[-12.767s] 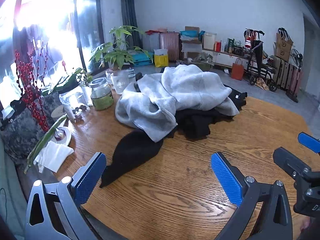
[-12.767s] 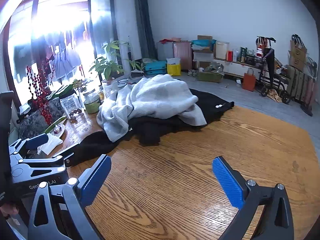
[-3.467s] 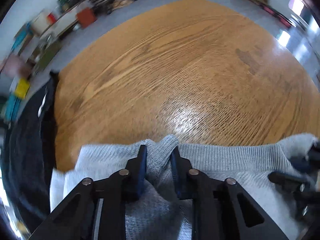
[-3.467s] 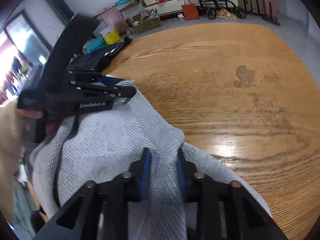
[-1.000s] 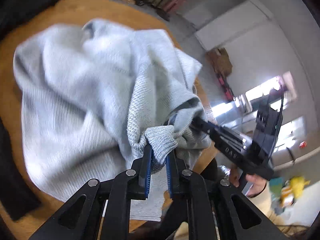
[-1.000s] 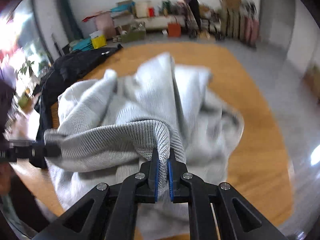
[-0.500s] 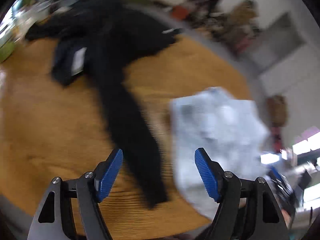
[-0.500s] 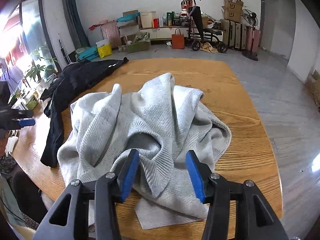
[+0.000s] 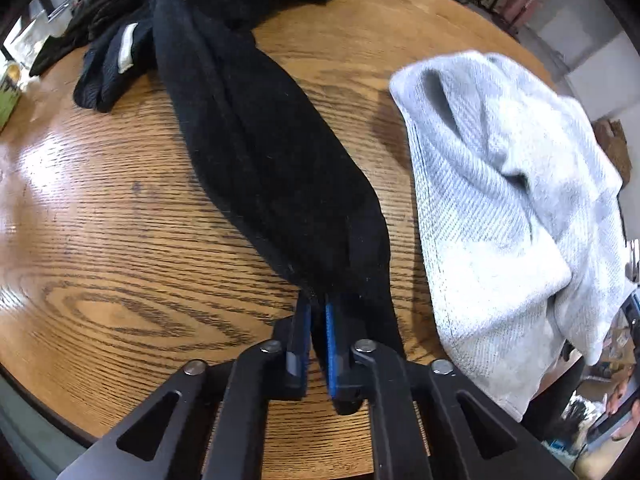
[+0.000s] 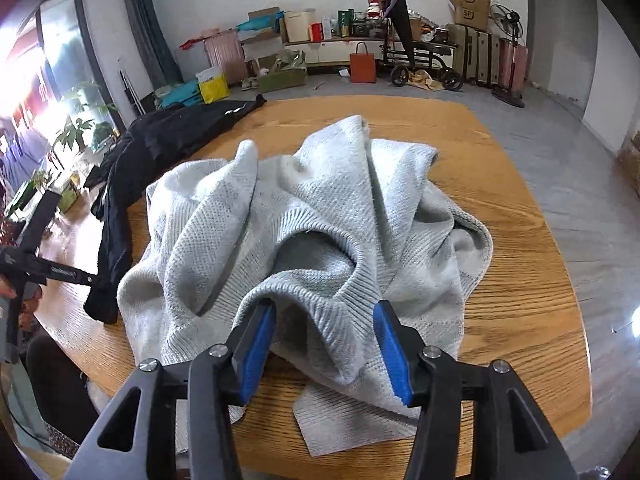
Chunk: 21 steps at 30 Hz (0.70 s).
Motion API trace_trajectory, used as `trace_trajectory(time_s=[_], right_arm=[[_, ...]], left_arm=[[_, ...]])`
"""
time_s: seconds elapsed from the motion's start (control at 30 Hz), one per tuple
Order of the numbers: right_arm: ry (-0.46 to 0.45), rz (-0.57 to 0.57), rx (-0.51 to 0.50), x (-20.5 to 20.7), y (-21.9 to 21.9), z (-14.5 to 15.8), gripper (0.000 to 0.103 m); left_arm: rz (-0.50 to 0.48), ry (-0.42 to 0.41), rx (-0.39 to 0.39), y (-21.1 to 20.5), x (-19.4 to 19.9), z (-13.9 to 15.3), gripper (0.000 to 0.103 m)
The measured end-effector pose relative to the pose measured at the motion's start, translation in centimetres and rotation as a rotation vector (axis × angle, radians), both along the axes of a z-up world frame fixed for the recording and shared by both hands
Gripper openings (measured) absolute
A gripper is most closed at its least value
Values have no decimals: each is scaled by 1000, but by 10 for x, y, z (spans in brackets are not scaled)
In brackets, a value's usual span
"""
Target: Fold clothes
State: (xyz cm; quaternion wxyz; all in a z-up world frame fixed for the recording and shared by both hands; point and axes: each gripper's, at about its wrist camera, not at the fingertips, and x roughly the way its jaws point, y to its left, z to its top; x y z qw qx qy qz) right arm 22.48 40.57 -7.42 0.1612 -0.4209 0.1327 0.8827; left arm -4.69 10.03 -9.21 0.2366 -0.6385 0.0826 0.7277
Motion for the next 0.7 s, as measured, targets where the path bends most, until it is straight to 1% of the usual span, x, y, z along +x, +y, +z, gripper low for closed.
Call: trace_trajectory(time_s=[0.07,0.1,0.23,0.33,0.37,0.4,0.43,0.47,0.5,0.53,0.63,0.67,0.7], right_arm=[[6,-14,3,5,2,3,56],[6,-20,5,7,3,4,56],[11,-48,12,17,10,9,56],[7,-66,27,25,15,13,56],[4,-68,30,26,16,13,56],[1,-69,32,27,17,13,56],[-2,-71,35,28,18,13,56],[-3,-72,33,28,18,12,56],[-4,-74,31,28,19,12,56],[-5,-76,28,29,19,11,56],[3,-76,12,28,18,10,56],[6,-72,7,27,17,9,56],[5,-70,7,28,17,9,56]], left_arm=[[45,-4,26,-19,-12,7,5],[87,20,23,-36,-22,14,5],[468,237,-67,-154,-79,70,5],[649,433,-181,-226,-95,120,5],[704,490,-210,-249,-99,136,10],[727,501,-188,-263,-102,144,12],[748,510,-176,-275,-105,152,20],[754,509,-222,-277,-107,154,44],[760,507,-269,-278,-108,156,58],[764,507,-309,-279,-108,158,73],[746,537,-311,-259,-91,156,74],[730,544,-295,-250,-84,159,74],[666,534,-251,-229,-75,156,74]])
